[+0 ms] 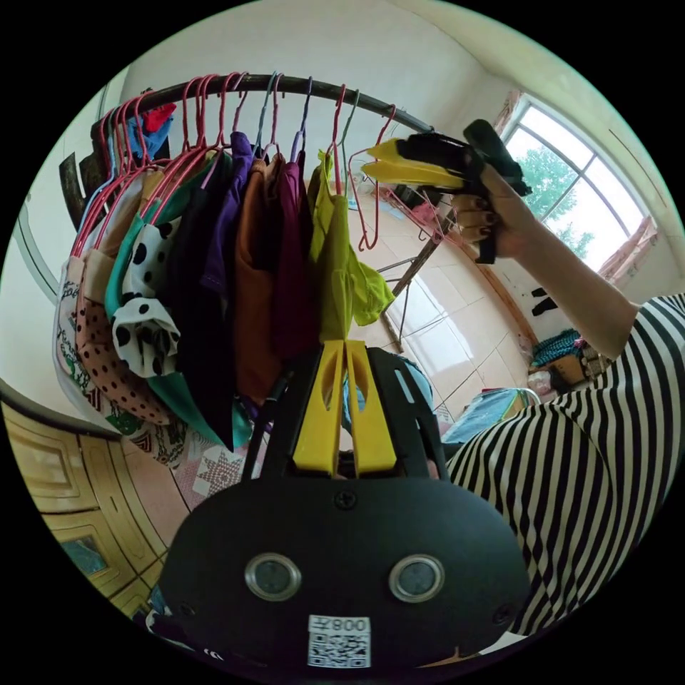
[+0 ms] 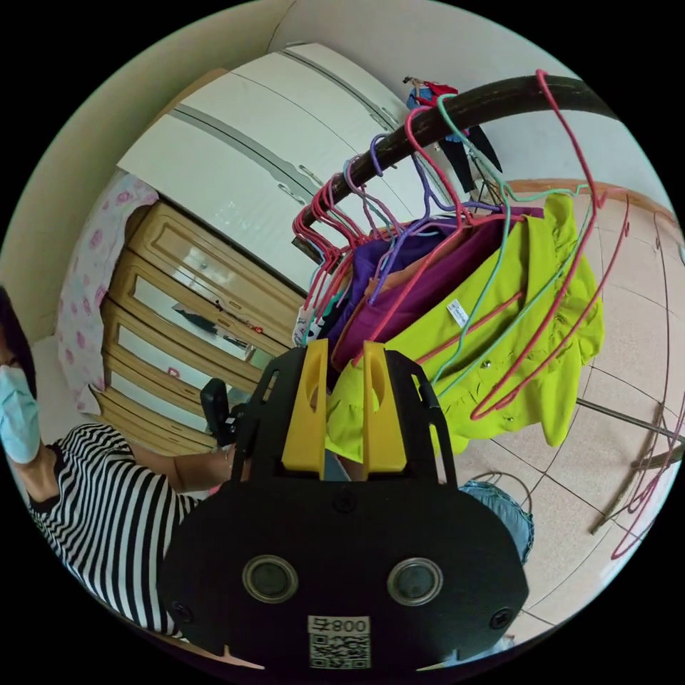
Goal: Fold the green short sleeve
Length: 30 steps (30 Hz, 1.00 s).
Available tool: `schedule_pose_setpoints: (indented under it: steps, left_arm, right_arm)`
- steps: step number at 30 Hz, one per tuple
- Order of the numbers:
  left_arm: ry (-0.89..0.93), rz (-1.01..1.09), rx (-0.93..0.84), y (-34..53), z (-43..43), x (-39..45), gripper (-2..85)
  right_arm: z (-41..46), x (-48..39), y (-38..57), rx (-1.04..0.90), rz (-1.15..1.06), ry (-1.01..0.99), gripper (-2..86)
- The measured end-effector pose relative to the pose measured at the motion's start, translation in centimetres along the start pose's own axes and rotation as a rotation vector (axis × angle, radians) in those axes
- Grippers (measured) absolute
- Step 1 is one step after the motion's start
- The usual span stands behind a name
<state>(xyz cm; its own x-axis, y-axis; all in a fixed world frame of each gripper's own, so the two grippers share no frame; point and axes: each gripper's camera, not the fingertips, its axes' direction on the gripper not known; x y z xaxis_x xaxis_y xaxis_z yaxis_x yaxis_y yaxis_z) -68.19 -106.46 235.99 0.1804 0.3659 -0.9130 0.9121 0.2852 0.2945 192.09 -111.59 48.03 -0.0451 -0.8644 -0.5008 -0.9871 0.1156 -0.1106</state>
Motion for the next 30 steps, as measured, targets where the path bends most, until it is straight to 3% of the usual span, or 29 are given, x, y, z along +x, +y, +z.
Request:
schedule_pose_setpoints:
  steps: [15, 23, 30]
  left_arm:
    - [0.022, 0.034, 0.027, 3.9, -0.6, 1.7, 2.3]
    - [0.025, 0.030, 0.096, 3.7, -0.1, 2.0, 11.4]
    - [-0.024, 0.082, 0.038, 1.4, 3.0, 3.1, 8.2]
  right_arm:
    - [7.2, 4.7, -1.7, -0.091, 0.129, -0.039, 3.2]
    - [8.1, 5.7, -1.6, -0.094, 0.148, -0.049, 2.8]
    - [8.9, 5.7, -1.9, -0.111, 0.140, -0.068, 2.7]
